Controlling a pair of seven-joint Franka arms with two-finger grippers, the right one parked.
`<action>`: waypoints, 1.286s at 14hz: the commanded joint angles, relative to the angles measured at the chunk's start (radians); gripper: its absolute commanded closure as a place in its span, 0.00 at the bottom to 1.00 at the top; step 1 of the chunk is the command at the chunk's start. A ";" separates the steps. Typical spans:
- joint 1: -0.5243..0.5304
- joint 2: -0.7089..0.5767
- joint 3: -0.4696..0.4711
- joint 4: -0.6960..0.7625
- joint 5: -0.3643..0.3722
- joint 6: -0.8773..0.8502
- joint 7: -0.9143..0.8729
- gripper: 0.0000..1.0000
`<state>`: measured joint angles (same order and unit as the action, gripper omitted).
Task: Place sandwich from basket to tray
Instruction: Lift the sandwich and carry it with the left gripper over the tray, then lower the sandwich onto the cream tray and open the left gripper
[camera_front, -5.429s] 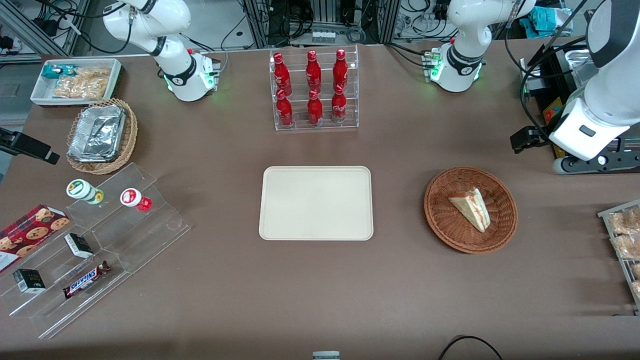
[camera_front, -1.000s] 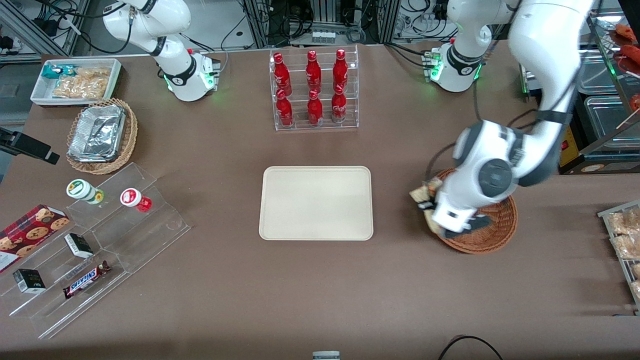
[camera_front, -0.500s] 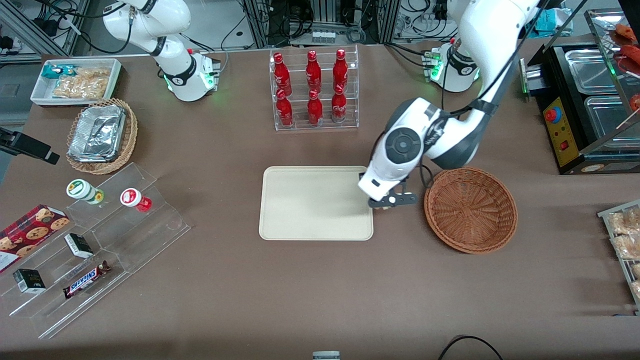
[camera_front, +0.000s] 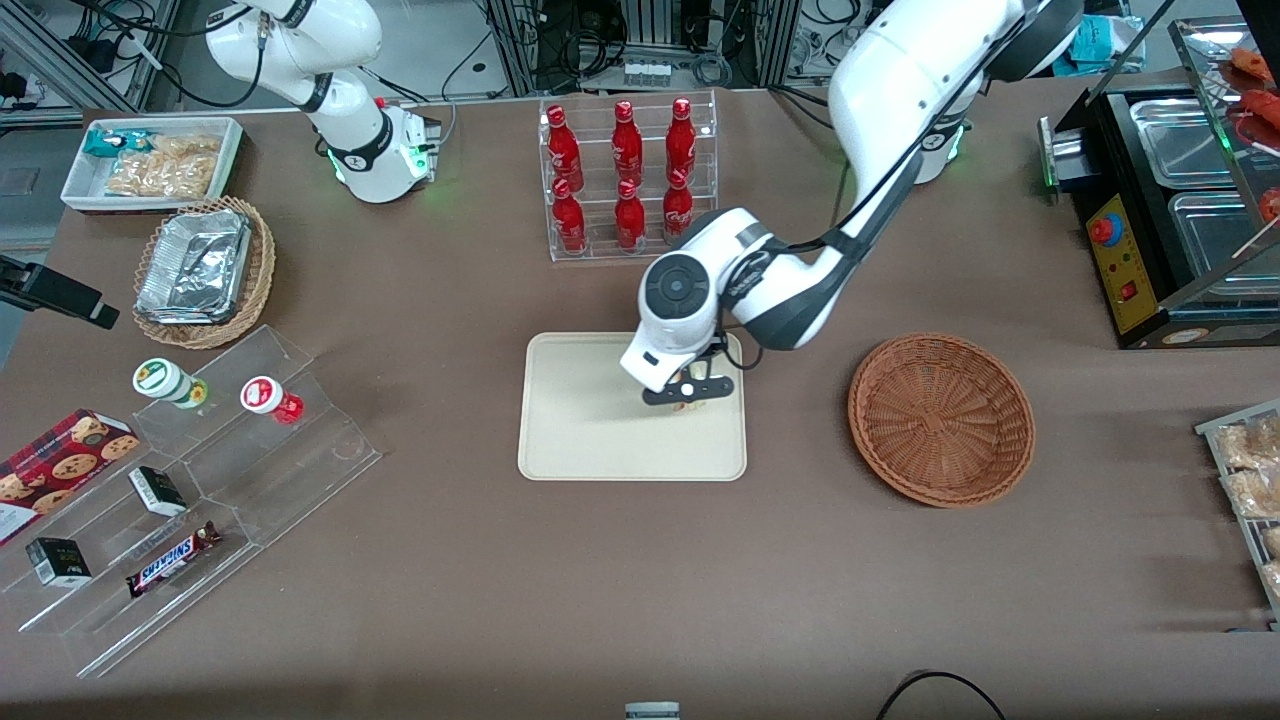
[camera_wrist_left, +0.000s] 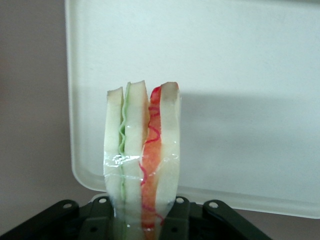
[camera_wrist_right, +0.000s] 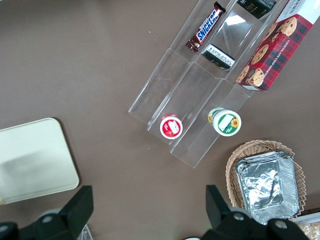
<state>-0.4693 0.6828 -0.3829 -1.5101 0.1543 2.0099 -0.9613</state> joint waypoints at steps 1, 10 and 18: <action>-0.049 0.052 0.015 0.080 0.021 0.006 -0.042 0.67; -0.069 0.092 0.013 0.090 0.041 0.045 -0.036 0.55; -0.071 0.149 0.015 0.131 0.047 0.090 -0.048 0.22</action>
<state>-0.5196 0.8107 -0.3797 -1.4214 0.1805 2.1022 -0.9856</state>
